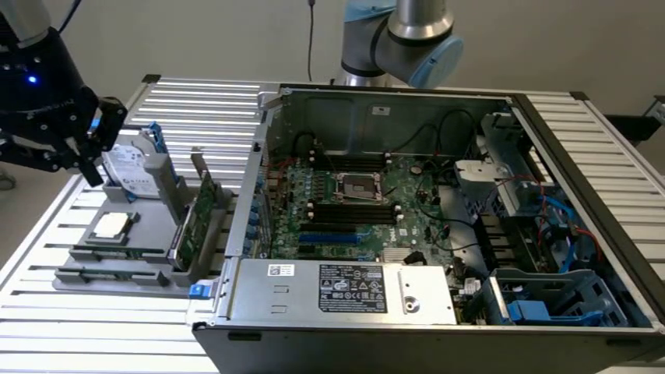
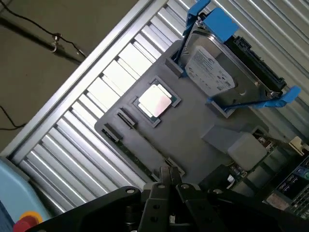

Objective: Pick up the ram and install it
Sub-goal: 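Pick up the ram and move it above insertion slot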

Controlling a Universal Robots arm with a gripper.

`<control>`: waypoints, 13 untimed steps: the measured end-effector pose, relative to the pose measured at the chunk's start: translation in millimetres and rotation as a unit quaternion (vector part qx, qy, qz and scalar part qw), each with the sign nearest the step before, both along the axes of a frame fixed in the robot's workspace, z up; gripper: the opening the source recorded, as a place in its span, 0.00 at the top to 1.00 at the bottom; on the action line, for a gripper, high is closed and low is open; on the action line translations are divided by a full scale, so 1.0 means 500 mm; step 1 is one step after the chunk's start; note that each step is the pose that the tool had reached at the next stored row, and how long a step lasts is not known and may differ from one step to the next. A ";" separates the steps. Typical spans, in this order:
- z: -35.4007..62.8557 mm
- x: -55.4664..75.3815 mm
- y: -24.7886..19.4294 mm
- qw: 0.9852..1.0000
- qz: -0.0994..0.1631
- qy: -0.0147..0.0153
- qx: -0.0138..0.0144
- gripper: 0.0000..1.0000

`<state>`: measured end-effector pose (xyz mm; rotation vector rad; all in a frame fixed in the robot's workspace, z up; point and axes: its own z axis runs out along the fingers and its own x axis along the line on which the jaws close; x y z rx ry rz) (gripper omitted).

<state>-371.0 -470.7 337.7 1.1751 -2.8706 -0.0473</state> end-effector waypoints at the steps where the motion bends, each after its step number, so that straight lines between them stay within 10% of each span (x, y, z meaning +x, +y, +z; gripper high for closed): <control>1: -0.001 0.000 0.0000 1.000 0.009 0.000 0.000 0.89; 7: -0.004 0.000 0.0000 0.998 0.064 0.000 0.000 0.89; 13: -0.007 0.000 0.0000 0.993 0.118 0.000 0.000 0.89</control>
